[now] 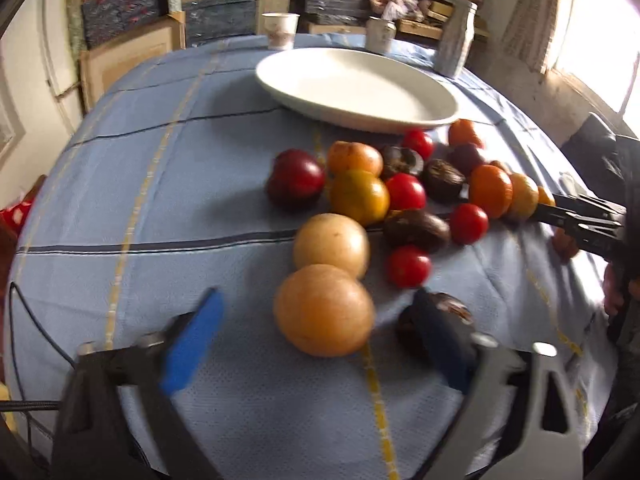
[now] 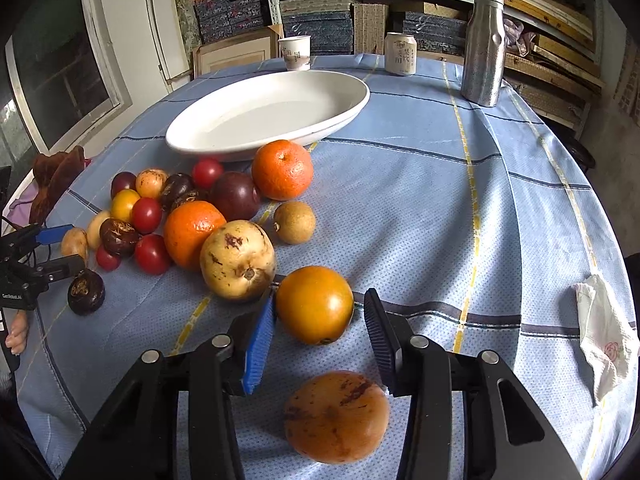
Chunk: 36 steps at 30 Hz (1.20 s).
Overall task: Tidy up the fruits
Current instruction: 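Grasp an orange with the right tool while the left tool grasps a tan round fruit, then carry both held fruits onto the white plate and open both tools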
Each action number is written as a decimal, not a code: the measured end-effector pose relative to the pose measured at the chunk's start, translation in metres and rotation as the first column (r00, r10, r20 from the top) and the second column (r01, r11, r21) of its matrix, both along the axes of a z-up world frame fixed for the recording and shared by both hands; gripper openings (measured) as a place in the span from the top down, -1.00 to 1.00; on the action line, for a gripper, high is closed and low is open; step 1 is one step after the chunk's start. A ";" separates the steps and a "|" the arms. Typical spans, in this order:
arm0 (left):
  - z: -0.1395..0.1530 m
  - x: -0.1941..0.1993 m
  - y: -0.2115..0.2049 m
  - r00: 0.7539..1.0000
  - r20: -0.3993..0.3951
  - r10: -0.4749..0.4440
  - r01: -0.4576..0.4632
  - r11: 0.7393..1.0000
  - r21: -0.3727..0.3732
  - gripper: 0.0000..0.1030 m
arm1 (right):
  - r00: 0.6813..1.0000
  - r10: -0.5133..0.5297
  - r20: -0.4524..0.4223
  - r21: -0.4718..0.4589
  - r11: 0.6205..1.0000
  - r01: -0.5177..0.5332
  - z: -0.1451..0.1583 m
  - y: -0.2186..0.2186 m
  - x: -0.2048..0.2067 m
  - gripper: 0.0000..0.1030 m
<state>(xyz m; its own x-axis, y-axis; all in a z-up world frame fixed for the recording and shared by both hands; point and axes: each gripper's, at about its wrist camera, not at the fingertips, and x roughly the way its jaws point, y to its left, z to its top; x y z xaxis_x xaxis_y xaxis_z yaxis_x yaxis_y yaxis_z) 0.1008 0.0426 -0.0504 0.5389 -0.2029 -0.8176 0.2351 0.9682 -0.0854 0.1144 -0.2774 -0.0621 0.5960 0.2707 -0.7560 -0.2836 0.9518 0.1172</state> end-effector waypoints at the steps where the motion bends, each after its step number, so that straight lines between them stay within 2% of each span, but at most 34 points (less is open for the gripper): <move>1: 0.000 0.001 0.000 1.000 -0.014 -0.008 0.008 1.000 -0.022 -0.21 | 1.000 -0.001 -0.001 0.005 1.000 0.001 0.000 0.000 0.001 0.12; 3: -0.001 0.003 0.000 1.000 -0.024 -0.008 0.007 0.999 -0.045 -0.12 | 1.000 0.000 -0.003 0.011 1.000 0.000 -0.001 -0.001 0.000 0.12; 5: -0.003 0.002 0.001 1.000 -0.019 -0.004 0.003 0.998 -0.065 -0.12 | 1.000 0.001 -0.007 0.017 1.000 -0.001 -0.002 -0.002 0.001 0.12; 8: -0.006 -0.005 0.000 1.000 0.027 0.004 -0.003 0.999 -0.035 -0.37 | 0.999 0.015 -0.034 0.035 0.999 -0.013 -0.006 -0.002 0.003 0.11; 10: -0.008 -0.003 0.005 1.000 0.021 0.018 -0.017 0.999 -0.046 -0.38 | 0.999 0.013 -0.031 0.030 0.999 -0.012 -0.006 -0.002 0.002 0.11; 12: -0.011 0.002 0.008 0.999 -0.005 0.036 -0.036 0.999 -0.034 -0.16 | 1.000 0.013 -0.029 0.027 1.000 -0.013 -0.007 -0.001 0.002 0.11; 14: -0.012 0.001 0.003 0.999 0.007 0.032 -0.032 0.999 0.004 -0.07 | 1.000 0.012 -0.026 0.023 1.000 -0.012 -0.007 0.000 0.001 0.15; 15: -0.012 -0.001 -0.001 1.000 0.012 0.020 -0.020 1.000 0.015 0.13 | 1.000 0.013 -0.022 0.023 1.000 -0.012 -0.007 0.000 0.000 0.25; 17: -0.011 -0.003 -0.005 1.000 0.011 0.009 -0.009 1.000 0.015 0.13 | 1.000 0.012 -0.016 0.029 1.000 -0.012 -0.006 -0.001 -0.002 0.25; 24: -0.008 -0.014 0.004 1.000 0.006 0.012 -0.012 0.997 -0.077 0.15 | 1.000 0.006 -0.020 0.057 0.998 -0.005 -0.006 -0.005 -0.001 0.26; 27: 0.005 -0.012 0.011 0.999 0.038 0.030 -0.026 0.995 -0.098 0.15 | 1.000 -0.014 -0.004 0.100 0.995 0.014 0.002 -0.013 -0.002 0.26; 30: 0.038 0.004 0.010 0.993 0.112 0.040 -0.032 0.997 -0.070 0.15 | 0.999 -0.018 0.034 0.115 0.993 0.014 0.027 -0.017 0.003 0.26; 32: 0.064 0.027 0.002 0.984 0.175 0.039 -0.031 0.998 -0.048 0.15 | 0.996 -0.014 0.087 0.093 0.996 0.005 0.056 -0.013 0.016 0.26; 36: 0.087 0.085 -0.021 0.979 0.204 0.024 -0.014 0.999 -0.051 0.15 | 0.990 -0.006 0.143 0.074 0.997 -0.004 0.089 0.007 0.066 0.26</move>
<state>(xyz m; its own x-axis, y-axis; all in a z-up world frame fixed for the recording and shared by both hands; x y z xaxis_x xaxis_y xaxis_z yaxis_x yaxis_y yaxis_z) 0.1859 0.0216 0.0365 0.6980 -0.2283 -0.6788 0.2339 0.9685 -0.0852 0.1809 -0.2704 0.0267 0.6968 0.3217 -0.6411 -0.3013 0.9424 0.1454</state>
